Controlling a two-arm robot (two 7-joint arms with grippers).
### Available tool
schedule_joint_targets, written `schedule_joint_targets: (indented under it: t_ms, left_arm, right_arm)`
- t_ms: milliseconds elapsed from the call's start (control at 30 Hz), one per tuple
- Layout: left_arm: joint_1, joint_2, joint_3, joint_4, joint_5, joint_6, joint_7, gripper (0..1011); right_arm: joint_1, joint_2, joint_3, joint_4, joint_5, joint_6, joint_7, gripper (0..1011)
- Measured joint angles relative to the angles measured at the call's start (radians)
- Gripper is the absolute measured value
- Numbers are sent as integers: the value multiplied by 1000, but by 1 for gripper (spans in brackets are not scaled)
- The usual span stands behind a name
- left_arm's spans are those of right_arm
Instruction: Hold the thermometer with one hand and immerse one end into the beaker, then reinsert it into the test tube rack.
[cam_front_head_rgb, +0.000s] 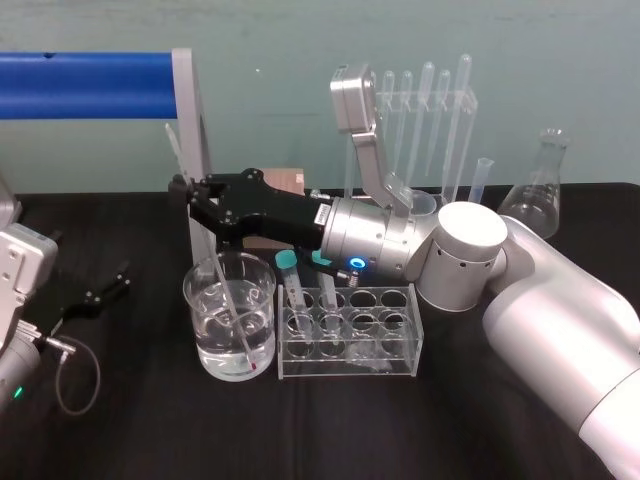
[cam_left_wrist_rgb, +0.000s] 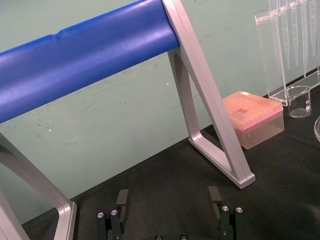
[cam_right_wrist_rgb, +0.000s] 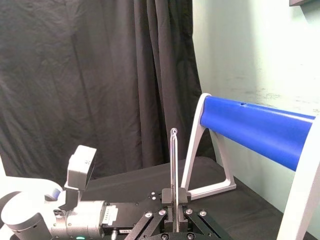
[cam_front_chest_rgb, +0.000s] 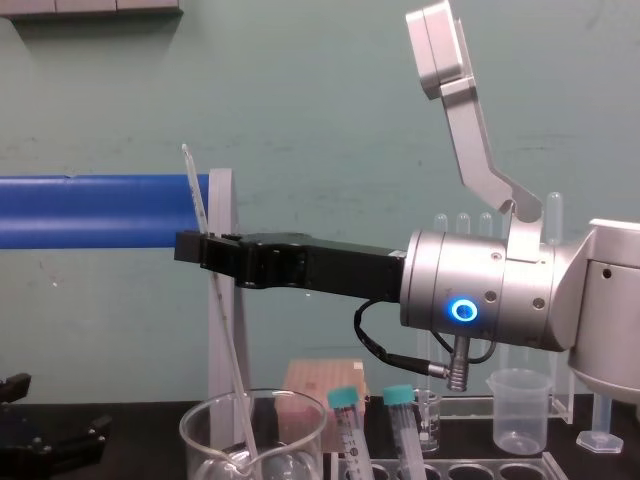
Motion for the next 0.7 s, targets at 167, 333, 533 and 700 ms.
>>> schedule_joint_targets:
  t_ms: [167, 333, 533, 700]
  left_arm:
    - [0, 0, 0, 0, 0, 0, 0, 1008]
    - [0, 0, 0, 0, 0, 0, 0, 1008]
    - [0, 0, 0, 0, 0, 0, 0, 1008]
    - [0, 0, 0, 0, 0, 0, 0, 1008]
  right_arm:
    - [-3, 3, -1, -8, -1, 1, -5, 56]
    - [-7, 6, -1, -17, 0, 3, -8, 56]
    - [-12, 20, 12, -65, 14, 10, -12, 56]
    - [-8, 55, 56, -186, 63, 24, -21, 56]
